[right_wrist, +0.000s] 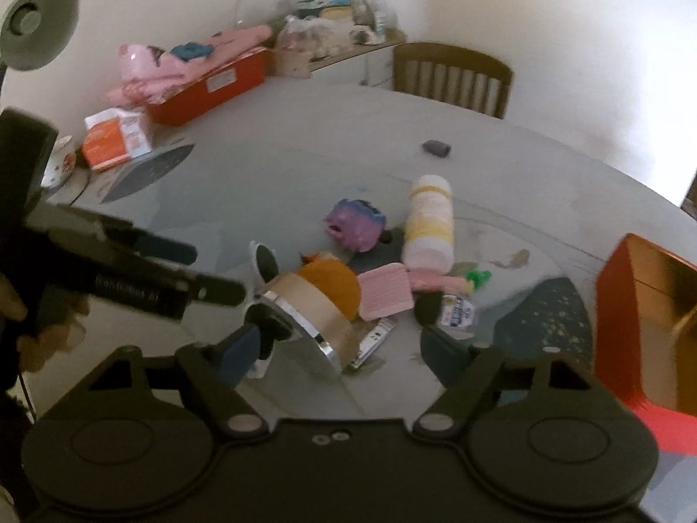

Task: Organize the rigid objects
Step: 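Grasp the white sunglasses with the left tool while the right tool grasps the clear tape roll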

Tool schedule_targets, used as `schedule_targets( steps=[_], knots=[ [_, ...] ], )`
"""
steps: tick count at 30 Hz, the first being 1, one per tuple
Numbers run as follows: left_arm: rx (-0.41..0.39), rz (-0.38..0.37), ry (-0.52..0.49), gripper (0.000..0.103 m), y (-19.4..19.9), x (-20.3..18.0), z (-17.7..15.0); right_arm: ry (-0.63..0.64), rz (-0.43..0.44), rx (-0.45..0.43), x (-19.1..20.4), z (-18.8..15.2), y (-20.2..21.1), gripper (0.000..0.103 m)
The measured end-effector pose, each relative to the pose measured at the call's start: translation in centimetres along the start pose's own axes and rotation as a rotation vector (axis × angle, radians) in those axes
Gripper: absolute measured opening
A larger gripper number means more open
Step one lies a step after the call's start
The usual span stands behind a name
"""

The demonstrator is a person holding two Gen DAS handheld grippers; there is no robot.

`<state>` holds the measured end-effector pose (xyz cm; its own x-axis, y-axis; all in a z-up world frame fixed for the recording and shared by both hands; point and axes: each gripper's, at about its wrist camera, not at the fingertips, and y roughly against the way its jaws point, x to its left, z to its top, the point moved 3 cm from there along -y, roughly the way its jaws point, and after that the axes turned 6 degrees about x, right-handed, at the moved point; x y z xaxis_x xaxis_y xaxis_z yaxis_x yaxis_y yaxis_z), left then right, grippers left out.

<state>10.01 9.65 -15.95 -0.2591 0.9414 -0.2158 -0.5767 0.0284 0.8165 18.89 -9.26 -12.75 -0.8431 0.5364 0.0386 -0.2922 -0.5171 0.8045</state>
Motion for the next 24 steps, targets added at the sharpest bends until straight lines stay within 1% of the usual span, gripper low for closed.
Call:
schedule_targets(
  steps=[4, 6, 7, 8, 9, 11, 15, 17, 18, 19, 20, 22, 24],
  knots=[
    [0.027, -0.011, 0.064, 0.081, -0.9, 0.7, 1.3, 0.040, 0.005, 0.022, 0.3, 0.3, -1.2, 0.074],
    [0.036, -0.015, 0.080, 0.080, -1.5, 0.7, 1.9, 0.042, 0.019, 0.031, 0.2, 0.4, -1.7, 0.072],
    [0.039, -0.013, 0.083, 0.080, -1.8, 0.6, 2.1, 0.040, 0.021, 0.037, 0.1, 0.5, -2.1, 0.069],
    [0.047, -0.006, 0.084, 0.079, -2.2, 0.5, 2.2, 0.040, 0.022, 0.041, 0.0, 0.5, -2.3, 0.068],
    [0.053, 0.002, 0.086, 0.073, -2.6, 0.5, 2.4, 0.042, 0.025, 0.043, 0.0, 0.5, -2.5, 0.066],
    [0.071, 0.003, 0.093, 0.065, -3.2, 0.5, 2.5, 0.038, 0.032, 0.049, 0.0, 0.5, -2.9, 0.064],
    [0.088, 0.017, 0.073, 0.063, -4.2, -0.1, 2.5, 0.046, 0.047, 0.057, 0.2, 0.6, -3.6, 0.054],
    [0.081, 0.020, 0.066, 0.061, -4.4, -0.4, 2.6, 0.050, 0.044, 0.060, 0.4, 0.5, -3.8, 0.050],
    [0.080, 0.016, 0.065, 0.057, -4.5, -0.5, 2.7, 0.050, 0.044, 0.061, 0.5, 0.5, -3.9, 0.047],
    [0.079, 0.019, 0.062, 0.055, -4.5, -0.5, 2.7, 0.052, 0.041, 0.060, 0.6, 0.5, -4.0, 0.047],
    [0.079, 0.027, 0.057, 0.047, -4.5, -0.7, 2.7, 0.054, 0.040, 0.058, 0.7, 0.5, -4.0, 0.047],
    [0.081, 0.038, 0.050, 0.036, -4.5, -0.8, 2.7, 0.060, 0.037, 0.058, 0.9, 0.4, -3.9, 0.042],
    [0.079, 0.045, 0.052, 0.032, -4.5, -0.7, 2.7, 0.063, 0.041, 0.060, 1.1, 0.3, -3.7, 0.039]
  ],
)
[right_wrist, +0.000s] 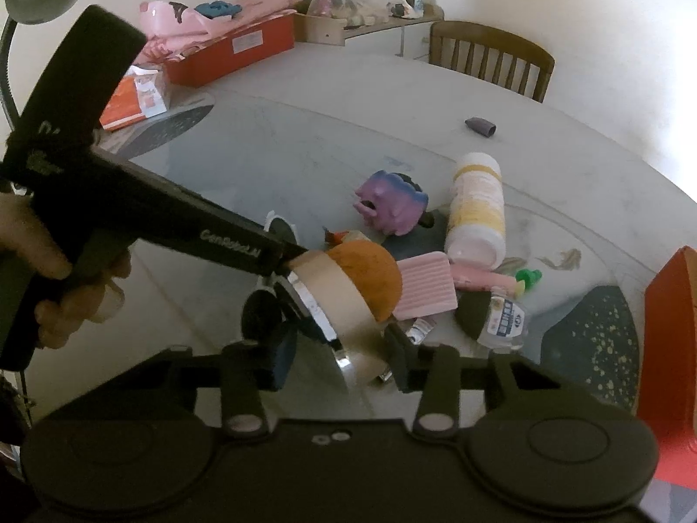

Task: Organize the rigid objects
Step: 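Grasp the white sunglasses with the left tool while the right tool grasps the clear tape roll, then carry sunglasses and tape roll into the red tin box and open both tools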

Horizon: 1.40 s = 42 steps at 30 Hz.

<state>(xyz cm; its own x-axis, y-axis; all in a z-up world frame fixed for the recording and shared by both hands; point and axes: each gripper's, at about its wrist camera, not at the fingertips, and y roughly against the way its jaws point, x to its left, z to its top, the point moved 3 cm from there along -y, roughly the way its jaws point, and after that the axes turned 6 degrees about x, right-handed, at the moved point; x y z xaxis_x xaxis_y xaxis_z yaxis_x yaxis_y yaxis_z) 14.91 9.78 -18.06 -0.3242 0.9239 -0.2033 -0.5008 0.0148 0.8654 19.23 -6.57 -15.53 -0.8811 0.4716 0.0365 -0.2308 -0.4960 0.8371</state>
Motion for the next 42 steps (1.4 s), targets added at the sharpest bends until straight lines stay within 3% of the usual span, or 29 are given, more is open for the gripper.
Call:
schedule_targets(
  steps=[4, 17, 27, 33, 42],
  knots=[
    [-0.004, 0.017, 0.009, 0.022, 0.0, 0.3, 0.0, 0.004, -0.003, -0.009, 0.6, -0.5, 0.6, 0.033],
    [-0.023, 0.002, 0.037, 0.020, 2.5, 1.3, -1.4, -0.082, -0.008, -0.073, 1.0, -1.7, 3.9, 0.022],
    [-0.086, -0.034, 0.018, 0.020, 6.3, 1.0, -2.0, -0.163, -0.106, -0.131, 0.6, -3.6, 7.4, 0.021],
    [-0.114, -0.095, -0.022, 0.019, 9.1, -1.0, -1.1, -0.204, -0.180, -0.173, -0.9, -4.0, 10.1, 0.021],
    [-0.154, -0.157, -0.164, 0.018, 11.2, -7.0, 1.2, -0.294, -0.286, -0.243, -6.7, -4.7, 14.4, 0.021]
  ],
)
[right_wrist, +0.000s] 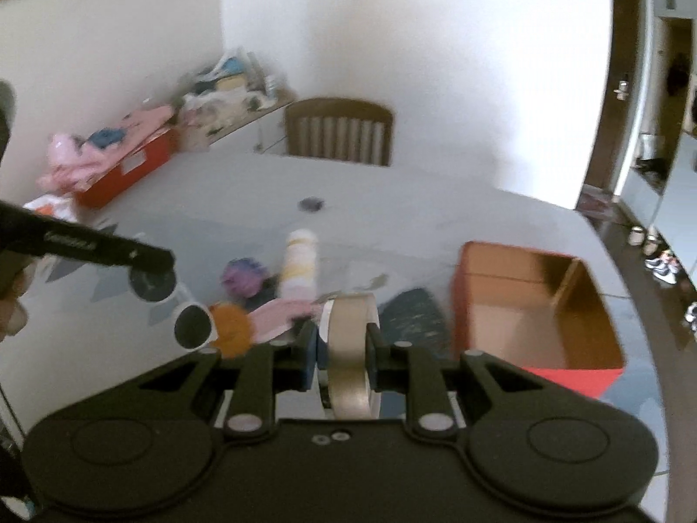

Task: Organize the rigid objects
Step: 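Carry sunglasses and tape roll into the red tin box and open both tools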

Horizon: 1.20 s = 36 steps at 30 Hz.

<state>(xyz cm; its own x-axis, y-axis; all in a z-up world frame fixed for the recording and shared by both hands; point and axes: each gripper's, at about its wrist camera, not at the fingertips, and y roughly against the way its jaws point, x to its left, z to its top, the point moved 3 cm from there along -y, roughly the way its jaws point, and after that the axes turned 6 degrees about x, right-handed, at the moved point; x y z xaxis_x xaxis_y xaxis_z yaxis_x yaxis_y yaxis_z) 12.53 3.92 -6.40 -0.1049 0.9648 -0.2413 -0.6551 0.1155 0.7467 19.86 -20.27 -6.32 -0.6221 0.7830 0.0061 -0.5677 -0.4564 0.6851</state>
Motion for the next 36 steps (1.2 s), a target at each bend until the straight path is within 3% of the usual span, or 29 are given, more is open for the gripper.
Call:
schedule_targets(
  steps=[9, 20, 29, 36],
  knots=[
    [-0.027, -0.087, -0.041, 0.018, -2.8, -7.1, 5.1, -0.031, -0.062, -0.016, -7.9, 1.0, -0.4, 0.021],
    [-0.020, -0.123, -0.051, 0.018, -10.5, -16.0, 11.0, 0.050, -0.084, 0.042, -16.0, 1.3, -4.4, 0.021],
    [0.010, -0.139, 0.027, 0.018, -17.0, -19.4, 11.9, 0.247, -0.077, 0.116, -17.2, -0.1, -8.3, 0.021],
    [0.031, -0.118, 0.079, 0.018, -20.6, -20.2, 11.7, 0.302, -0.052, 0.144, -18.1, -0.2, -9.9, 0.021]
  ],
)
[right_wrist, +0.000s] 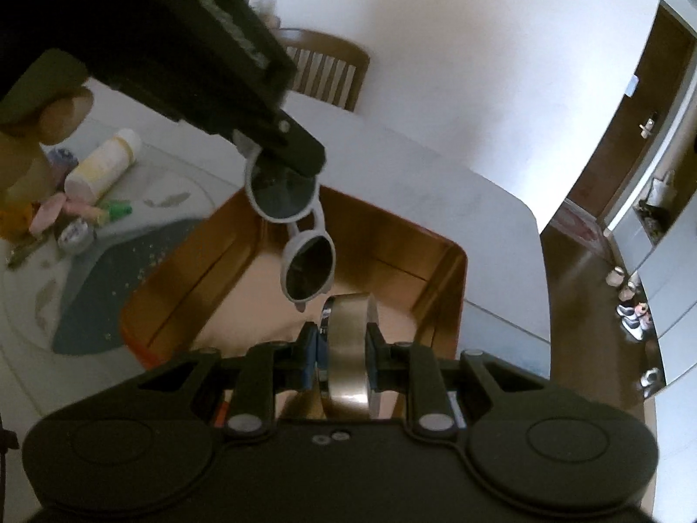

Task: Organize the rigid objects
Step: 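Carry sunglasses and tape roll into the red tin box and open both tools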

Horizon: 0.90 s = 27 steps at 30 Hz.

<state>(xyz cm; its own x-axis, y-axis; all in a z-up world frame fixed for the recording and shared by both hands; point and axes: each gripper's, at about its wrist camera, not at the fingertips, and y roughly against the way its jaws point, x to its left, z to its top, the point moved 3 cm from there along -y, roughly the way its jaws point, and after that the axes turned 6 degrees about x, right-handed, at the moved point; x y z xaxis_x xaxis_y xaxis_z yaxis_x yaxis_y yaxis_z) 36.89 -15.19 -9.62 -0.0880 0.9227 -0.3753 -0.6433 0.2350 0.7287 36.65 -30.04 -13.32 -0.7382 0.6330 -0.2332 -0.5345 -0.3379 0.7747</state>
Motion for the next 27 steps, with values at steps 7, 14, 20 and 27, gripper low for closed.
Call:
schedule_targets(
  steps=[7, 14, 20, 27],
  knots=[
    [0.033, 0.026, 0.026, 0.018, -2.4, 0.5, -0.7, 0.023, 0.030, -0.015, 0.1, 0.1, -0.4, 0.023],
    [0.023, 0.020, 0.008, 0.018, -2.9, 0.4, -0.8, 0.039, 0.039, -0.018, 0.4, -0.3, -0.6, 0.028],
    [0.063, -0.018, 0.082, 0.021, -3.0, 1.8, -1.7, -0.003, 0.087, 0.005, 0.4, -1.3, -0.2, 0.033],
    [0.093, -0.004, 0.087, 0.026, -2.7, 2.5, -2.7, -0.084, 0.113, 0.010, -0.6, -1.7, 0.7, 0.039]
  ],
)
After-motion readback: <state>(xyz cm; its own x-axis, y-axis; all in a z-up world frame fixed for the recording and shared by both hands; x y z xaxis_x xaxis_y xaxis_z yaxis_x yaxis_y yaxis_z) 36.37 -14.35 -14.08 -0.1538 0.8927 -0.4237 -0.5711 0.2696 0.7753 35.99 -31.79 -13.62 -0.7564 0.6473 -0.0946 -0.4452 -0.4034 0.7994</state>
